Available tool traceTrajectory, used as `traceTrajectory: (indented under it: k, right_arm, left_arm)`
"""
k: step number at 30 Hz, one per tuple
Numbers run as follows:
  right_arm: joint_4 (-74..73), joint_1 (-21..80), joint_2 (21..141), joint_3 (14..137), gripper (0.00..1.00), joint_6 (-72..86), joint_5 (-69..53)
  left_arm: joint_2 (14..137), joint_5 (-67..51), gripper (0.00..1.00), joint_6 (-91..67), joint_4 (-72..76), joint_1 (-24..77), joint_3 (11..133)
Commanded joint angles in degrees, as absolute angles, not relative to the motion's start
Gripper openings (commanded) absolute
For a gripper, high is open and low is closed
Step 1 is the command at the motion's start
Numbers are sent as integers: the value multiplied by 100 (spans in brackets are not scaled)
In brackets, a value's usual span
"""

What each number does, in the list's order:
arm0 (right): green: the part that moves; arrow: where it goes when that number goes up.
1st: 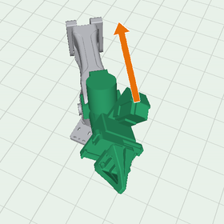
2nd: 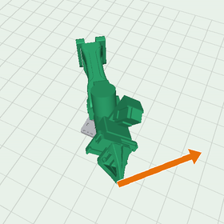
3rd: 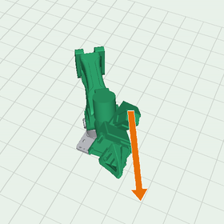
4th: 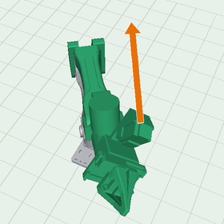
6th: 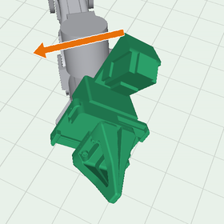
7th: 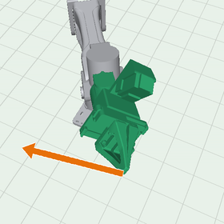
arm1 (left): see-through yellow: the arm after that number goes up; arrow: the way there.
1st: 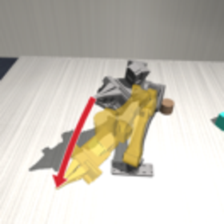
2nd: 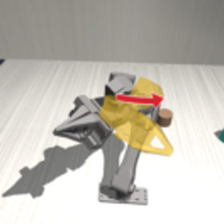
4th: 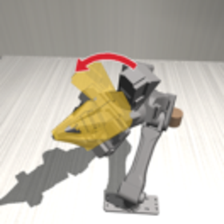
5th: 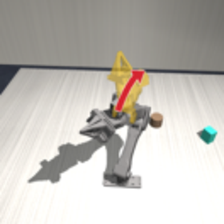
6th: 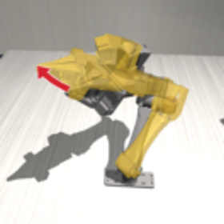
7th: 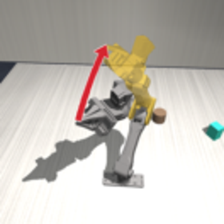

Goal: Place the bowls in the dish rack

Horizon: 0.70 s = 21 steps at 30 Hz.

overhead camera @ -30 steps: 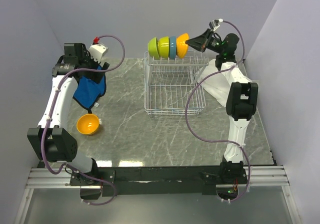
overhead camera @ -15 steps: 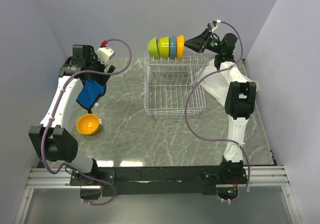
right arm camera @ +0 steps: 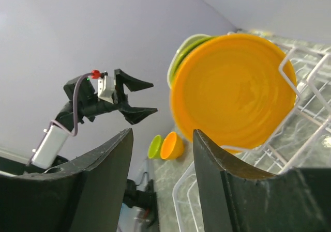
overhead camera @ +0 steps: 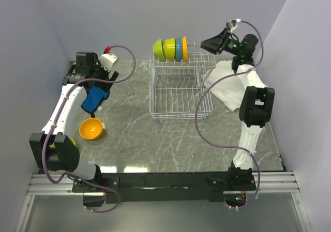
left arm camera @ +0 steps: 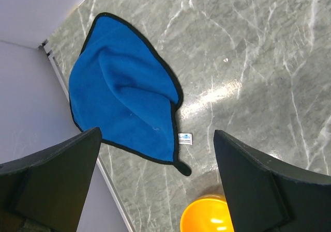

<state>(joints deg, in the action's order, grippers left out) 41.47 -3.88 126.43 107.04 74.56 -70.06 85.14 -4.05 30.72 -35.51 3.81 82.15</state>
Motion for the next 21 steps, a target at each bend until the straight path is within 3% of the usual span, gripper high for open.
traceTrajectory:
  k: [1,5,6,9,14,18,21]
  right_arm:
    - [4466,-448,11533,10495,58,6752,-7225]
    - [1660,-177,10384,10239,58,3797,-6918]
    - [130,-63,10180,10265,59,2057,-6699]
    - [-2083,841,9459,10275,59,-1111,-5497]
    - [-2478,2713,8772,9378,59,-2575,-4176]
    - [-3382,3733,9262,9921,57,-3013,-3929]
    - [-3796,4490,9755,10300,55,-3646,-3674]
  left_arm:
    - [7833,-307,97,2805,-2875,194,8016]
    - [7454,-483,97,2628,-2620,-324,7674]
    - [7305,-588,97,2532,-2584,-595,7603]
    - [7094,-650,97,2190,-2732,-965,7488]
    - [6549,-405,97,1241,-3172,-1248,7392]
    - [6066,217,97,1028,-4233,-1458,7462]
    - [5531,194,97,1246,-4245,-2073,7252]
